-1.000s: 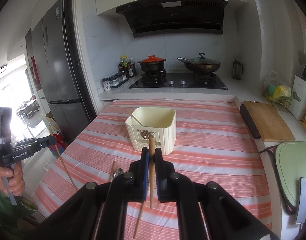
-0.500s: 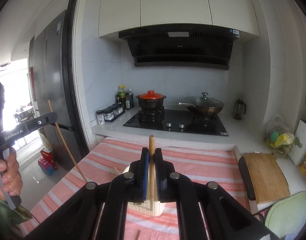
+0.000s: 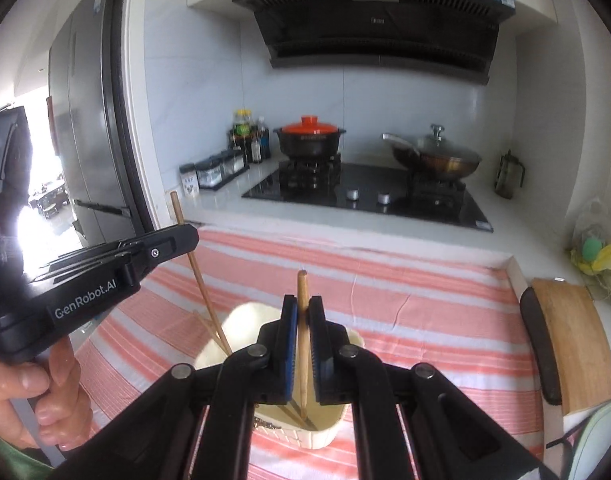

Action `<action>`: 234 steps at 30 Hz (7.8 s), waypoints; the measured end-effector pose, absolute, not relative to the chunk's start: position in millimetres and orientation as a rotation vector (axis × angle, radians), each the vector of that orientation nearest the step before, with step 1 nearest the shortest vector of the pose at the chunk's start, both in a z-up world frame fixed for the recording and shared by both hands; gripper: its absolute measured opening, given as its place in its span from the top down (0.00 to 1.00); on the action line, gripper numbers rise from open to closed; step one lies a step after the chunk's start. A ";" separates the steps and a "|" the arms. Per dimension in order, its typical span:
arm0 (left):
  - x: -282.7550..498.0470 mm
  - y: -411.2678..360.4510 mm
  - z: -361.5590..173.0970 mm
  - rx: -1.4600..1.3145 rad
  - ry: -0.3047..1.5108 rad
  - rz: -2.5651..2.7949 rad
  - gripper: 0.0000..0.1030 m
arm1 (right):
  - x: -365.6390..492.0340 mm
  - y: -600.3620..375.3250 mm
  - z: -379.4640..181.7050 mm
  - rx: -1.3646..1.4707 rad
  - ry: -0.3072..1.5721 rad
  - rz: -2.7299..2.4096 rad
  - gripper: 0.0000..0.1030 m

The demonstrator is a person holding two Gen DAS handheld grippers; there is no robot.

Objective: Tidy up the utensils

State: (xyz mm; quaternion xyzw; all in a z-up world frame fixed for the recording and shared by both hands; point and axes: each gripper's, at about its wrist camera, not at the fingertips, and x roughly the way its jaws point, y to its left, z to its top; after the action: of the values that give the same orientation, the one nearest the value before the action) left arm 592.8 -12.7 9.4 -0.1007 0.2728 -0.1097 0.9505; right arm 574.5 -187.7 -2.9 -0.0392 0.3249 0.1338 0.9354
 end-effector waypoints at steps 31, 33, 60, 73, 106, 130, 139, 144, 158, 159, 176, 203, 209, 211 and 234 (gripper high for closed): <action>257.7 47.8 -117.1 -0.123 0.790 -0.138 0.14 | 241.9 -250.8 -80.0 -0.138 0.569 0.017 0.51; 250.8 46.6 -132.0 -0.146 0.823 -0.113 0.14 | 220.3 -256.0 -101.6 -0.093 0.586 -0.024 0.51; 322.3 34.2 -162.8 -0.159 0.880 -0.055 0.10 | 209.9 -232.3 -142.3 -0.084 0.708 0.078 0.51; 369.7 13.5 -197.2 -0.146 0.944 0.013 0.10 | 207.6 -234.8 -149.4 -0.060 0.733 0.077 0.51; 348.8 1.9 -199.1 0.042 0.928 0.007 0.95 | 314.8 -193.6 -204.3 -0.145 0.963 0.118 0.95; 298.8 40.5 -200.3 0.027 0.951 -0.035 0.30 | 258.3 -249.7 -195.7 -0.111 0.997 -0.034 0.66; 301.7 40.5 -202.6 0.040 0.943 -0.004 0.18 | 262.9 -255.0 -198.8 -0.072 0.989 -0.024 0.64; 306.0 48.5 -205.5 0.003 0.962 0.010 0.08 | 262.8 -254.8 -199.9 -0.067 0.982 -0.023 0.64; 306.6 50.8 -207.9 -0.009 0.972 0.032 0.01 | 261.3 -256.0 -199.9 -0.062 0.975 -0.026 0.64; 306.6 50.9 -207.9 -0.008 0.973 0.031 0.01 | 261.3 -255.6 -199.9 -0.061 0.977 -0.026 0.64; 361.7 64.7 -170.4 0.007 1.054 -0.204 0.02 | 309.6 -283.8 -170.5 0.103 1.200 0.163 0.64; 445.7 38.8 -188.5 0.075 1.161 -0.183 0.95 | 452.2 -255.8 -203.5 -0.048 1.245 0.111 0.94; 422.9 60.4 -135.3 -0.009 1.017 -0.172 0.96 | 432.2 -265.1 -137.8 0.014 1.086 0.141 0.95; 408.8 64.9 -107.6 -0.024 0.947 -0.183 0.96 | 417.0 -267.4 -109.1 0.010 1.023 0.156 0.95; 322.4 65.8 16.3 -0.099 0.595 -0.285 0.96 | 307.7 -240.7 25.6 -0.031 0.597 0.206 0.95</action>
State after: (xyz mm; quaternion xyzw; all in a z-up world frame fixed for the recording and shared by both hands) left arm 322.4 65.8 16.3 -0.0487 0.2919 -0.1399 0.9449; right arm 307.7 -240.7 25.6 -0.0151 0.2937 0.1014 0.9504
